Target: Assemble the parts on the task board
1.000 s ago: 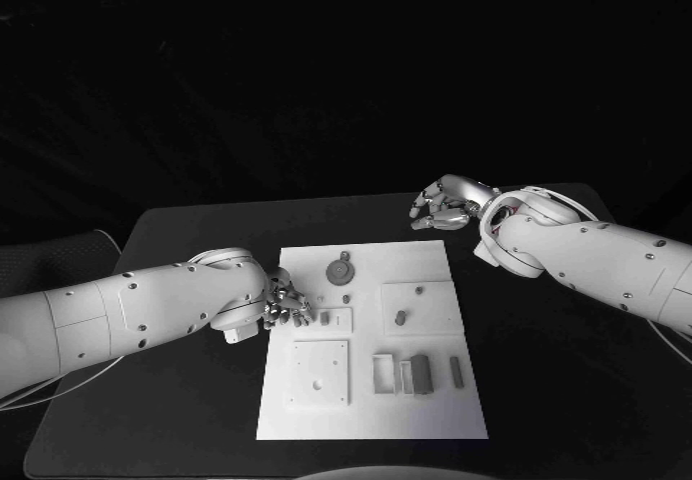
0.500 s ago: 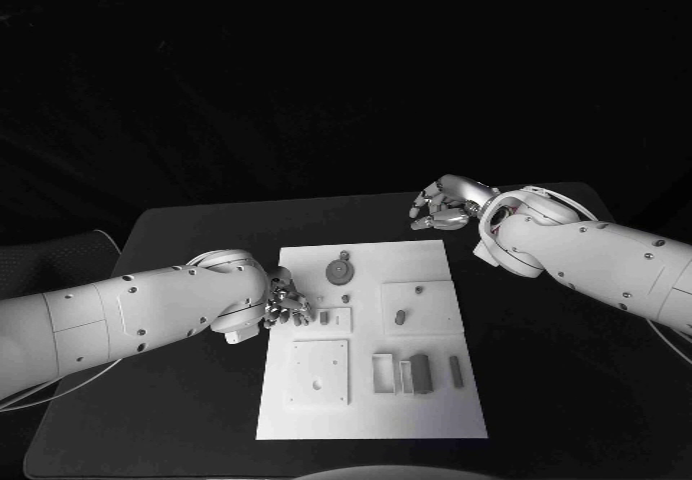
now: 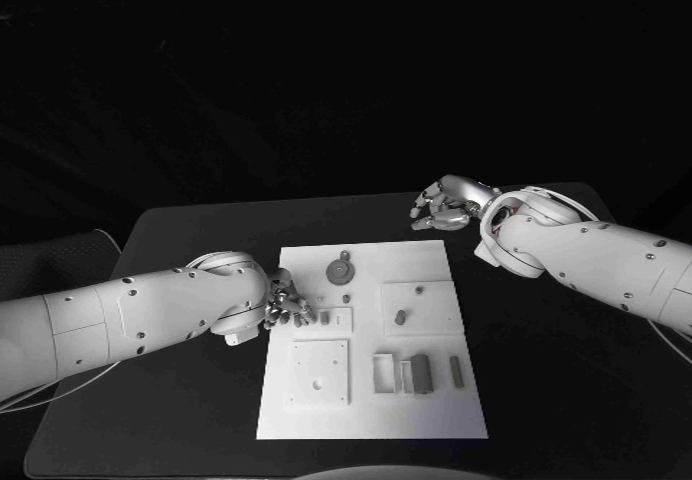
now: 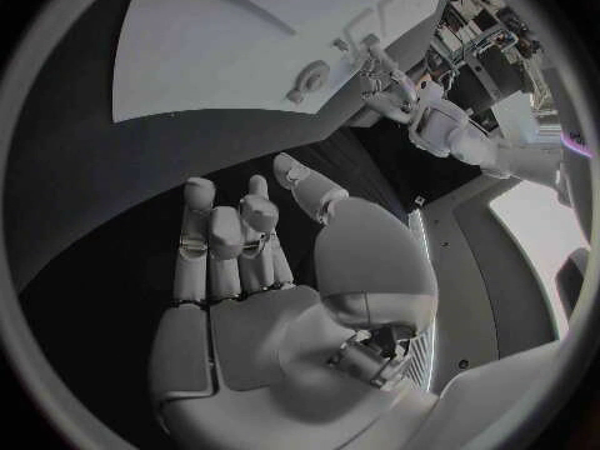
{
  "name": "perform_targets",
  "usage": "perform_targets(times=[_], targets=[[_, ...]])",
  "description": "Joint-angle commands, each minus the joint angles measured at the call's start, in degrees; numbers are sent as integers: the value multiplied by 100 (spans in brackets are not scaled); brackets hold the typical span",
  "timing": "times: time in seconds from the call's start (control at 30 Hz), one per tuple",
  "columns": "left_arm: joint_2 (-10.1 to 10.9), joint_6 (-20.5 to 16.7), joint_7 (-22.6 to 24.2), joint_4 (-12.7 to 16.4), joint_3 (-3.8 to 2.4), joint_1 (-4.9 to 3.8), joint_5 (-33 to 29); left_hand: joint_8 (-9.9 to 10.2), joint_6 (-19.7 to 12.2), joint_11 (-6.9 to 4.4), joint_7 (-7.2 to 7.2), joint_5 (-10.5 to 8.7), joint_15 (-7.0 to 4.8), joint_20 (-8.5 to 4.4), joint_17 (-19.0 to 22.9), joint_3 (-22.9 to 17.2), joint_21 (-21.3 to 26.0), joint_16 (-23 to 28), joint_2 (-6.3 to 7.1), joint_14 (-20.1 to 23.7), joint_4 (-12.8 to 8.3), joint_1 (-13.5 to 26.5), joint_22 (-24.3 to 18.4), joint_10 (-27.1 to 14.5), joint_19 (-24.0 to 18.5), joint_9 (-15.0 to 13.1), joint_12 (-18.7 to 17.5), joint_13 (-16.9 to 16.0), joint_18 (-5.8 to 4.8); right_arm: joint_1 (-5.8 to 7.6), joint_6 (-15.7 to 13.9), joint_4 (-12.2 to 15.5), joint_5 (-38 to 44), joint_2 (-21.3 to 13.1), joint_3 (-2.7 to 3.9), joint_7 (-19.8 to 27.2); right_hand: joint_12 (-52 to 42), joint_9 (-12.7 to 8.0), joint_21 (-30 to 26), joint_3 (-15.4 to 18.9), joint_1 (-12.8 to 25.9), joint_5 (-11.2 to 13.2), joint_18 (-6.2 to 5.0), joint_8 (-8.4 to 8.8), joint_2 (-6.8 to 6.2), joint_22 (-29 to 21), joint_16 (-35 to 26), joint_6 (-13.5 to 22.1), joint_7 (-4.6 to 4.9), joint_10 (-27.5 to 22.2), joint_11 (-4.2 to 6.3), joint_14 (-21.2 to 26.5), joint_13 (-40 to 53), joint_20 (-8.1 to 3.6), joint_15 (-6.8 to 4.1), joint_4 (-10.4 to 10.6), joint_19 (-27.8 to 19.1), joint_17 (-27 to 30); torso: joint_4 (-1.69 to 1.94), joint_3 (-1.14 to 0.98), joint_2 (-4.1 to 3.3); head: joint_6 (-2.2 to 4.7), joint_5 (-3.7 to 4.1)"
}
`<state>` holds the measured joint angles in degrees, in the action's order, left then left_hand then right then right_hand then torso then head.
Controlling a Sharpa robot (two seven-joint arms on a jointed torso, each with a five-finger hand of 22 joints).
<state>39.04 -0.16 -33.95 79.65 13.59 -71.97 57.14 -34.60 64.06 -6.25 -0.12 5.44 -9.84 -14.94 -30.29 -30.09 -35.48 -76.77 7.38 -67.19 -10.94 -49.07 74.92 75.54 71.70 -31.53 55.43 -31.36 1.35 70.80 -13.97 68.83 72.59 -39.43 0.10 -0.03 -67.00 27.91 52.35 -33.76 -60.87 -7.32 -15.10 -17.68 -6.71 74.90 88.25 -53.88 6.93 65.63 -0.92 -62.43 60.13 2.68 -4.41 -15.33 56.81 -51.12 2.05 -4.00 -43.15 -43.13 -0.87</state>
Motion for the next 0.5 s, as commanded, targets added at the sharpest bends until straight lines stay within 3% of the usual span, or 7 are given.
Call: perform_targets(times=[0.03, 0.4, 0.5], targets=[[-5, 5, 54, 30, -1, 8, 113, -27, 9, -7, -13, -179, -18, -33, 10, -13, 12, -28, 151, 4, 93, 44, 24, -9, 28, 8, 20, 15, 85, -4, 64, 8, 9, -3, 3, 21, 0, 9, -38, -5, 54, -22, 10, 31, -4, 98, -23, -13, 45, -41, -7, -10, -7, 16, -40, 42, -37, 8, -2, -1, 0, 0, -6], [7, -23, 46, 30, -1, 15, 121, -60, -10, -11, -4, -267, -26, -36, 20, 8, 19, -49, 516, 15, 433, 219, 16, -11, 42, 3, 30, 23, 86, -6, 70, 7, 8, -4, 3, 20, -1, 9, -38, -3, 59, -22, 10, 35, -11, 98, -23, -9, 46, -41, -8, -10, -7, 16, -40, 47, -37, 8, -4, -4, -2, 0, -11], [9, -53, 47, 25, -1, 17, 121, -79, -36, -13, -5, -264, -32, -41, 15, 185, 24, -64, 449, 36, 407, 303, 23, -25, 20, -13, 37, 16, 93, -6, 71, 7, 8, -4, 3, 19, -1, 9, -38, -3, 60, -22, 10, 36, -12, 98, -23, -8, 46, -41, -8, -10, -8, 16, -39, 49, -37, 8, -5, -4, -2, 7, -11]])
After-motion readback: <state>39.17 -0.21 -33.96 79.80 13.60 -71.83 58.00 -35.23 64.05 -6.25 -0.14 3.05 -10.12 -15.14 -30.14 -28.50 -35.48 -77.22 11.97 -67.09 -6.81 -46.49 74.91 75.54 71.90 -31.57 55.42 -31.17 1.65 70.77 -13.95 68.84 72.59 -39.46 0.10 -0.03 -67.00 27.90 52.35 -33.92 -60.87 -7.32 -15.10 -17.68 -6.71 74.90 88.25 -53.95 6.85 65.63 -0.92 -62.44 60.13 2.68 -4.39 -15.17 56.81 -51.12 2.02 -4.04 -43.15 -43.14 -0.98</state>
